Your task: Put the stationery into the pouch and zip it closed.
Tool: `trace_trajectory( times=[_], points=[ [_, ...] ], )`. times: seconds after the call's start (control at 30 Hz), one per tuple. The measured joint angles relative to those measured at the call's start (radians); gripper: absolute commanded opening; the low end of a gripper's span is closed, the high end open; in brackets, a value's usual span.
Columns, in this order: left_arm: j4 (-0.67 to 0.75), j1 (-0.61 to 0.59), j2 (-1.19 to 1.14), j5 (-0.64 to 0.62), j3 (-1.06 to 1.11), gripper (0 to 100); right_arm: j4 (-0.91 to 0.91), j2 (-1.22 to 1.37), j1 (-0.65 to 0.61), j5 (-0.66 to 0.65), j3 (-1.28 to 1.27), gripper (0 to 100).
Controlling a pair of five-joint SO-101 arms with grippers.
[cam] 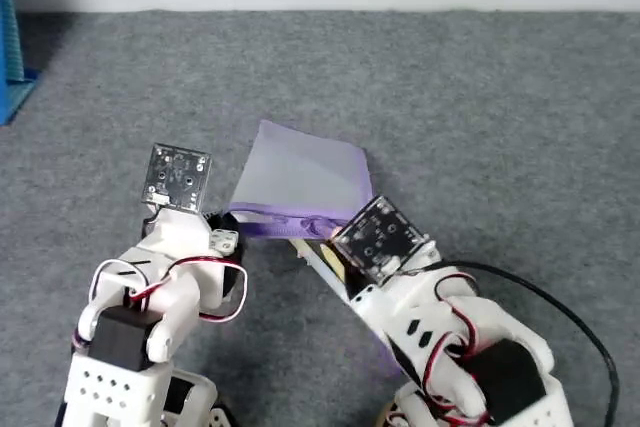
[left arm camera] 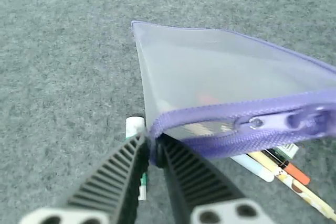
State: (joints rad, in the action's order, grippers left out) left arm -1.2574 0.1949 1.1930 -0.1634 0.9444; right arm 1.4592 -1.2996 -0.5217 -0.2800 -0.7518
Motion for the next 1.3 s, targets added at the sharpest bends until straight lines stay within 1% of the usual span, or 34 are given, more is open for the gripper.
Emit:
trace_trajectory(
  times=[0.17, 0.37, 0.53, 0.7, 0.83, 1.07, 1.23, 1.3],
  points=[
    [0.0, -0.011, -0.002, 0.0, 0.005, 1, 0.008, 0.0, 0.092, 0.0, 0.0, 0.8],
    [0.0, -0.104, -0.002, 0.0, 0.005, 1, 0.008, -0.002, 0.186, -0.038, 0.0, 0.8],
    [0.0, -0.117, -0.002, 0.0, 0.005, 1, 0.008, -0.002, 0.241, -0.048, 0.0, 0.8],
    [0.0, -0.117, -0.002, 0.0, 0.005, 1, 0.008, -0.002, 0.299, -0.101, 0.0, 0.8],
    [0.0, -0.117, -0.002, 0.0, 0.005, 1, 0.008, -0.002, 0.344, -0.112, 0.0, 0.8],
    [0.0, -0.117, -0.002, 0.0, 0.005, 1, 0.008, -0.011, 0.354, -0.115, 0.0, 0.8],
    [0.0, -0.117, -0.002, 0.0, 0.005, 2, 0.008, -0.109, 0.354, -0.135, 0.0, 0.9],
    [0.002, -0.117, -0.002, 0.0, 0.005, 4, 0.008, -0.155, 0.354, -0.15, 0.0, 0.8]
  ],
)
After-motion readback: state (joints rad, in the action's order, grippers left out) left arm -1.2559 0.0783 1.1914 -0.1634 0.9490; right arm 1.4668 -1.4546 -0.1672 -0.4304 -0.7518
